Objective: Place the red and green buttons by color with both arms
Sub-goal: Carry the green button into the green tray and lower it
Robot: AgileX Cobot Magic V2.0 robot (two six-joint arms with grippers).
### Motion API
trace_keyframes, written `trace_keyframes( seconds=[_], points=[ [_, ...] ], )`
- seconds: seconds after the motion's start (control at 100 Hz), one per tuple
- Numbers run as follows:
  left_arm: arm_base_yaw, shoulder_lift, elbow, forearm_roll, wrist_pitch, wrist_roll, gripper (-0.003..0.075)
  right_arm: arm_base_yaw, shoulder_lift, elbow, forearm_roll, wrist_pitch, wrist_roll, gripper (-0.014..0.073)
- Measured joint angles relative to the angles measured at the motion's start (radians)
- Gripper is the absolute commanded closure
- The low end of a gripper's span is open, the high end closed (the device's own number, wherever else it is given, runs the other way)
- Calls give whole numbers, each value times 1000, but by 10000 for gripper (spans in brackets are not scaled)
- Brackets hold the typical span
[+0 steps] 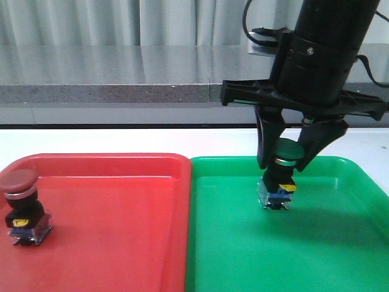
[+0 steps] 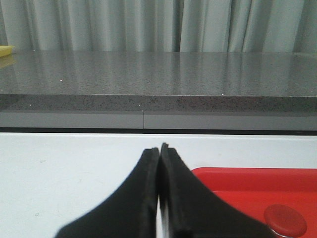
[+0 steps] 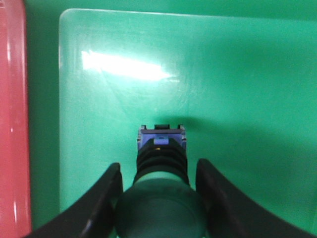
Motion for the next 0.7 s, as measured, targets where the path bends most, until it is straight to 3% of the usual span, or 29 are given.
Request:
trace_keyframes(
  seconds=[0.57, 0.7],
  points=[
    [0, 0, 0, 0, 0, 0, 741, 0, 0, 32, 0, -78, 4, 433],
    [0, 0, 0, 0, 0, 0, 741, 0, 0, 32, 0, -78, 4, 466]
  ],
)
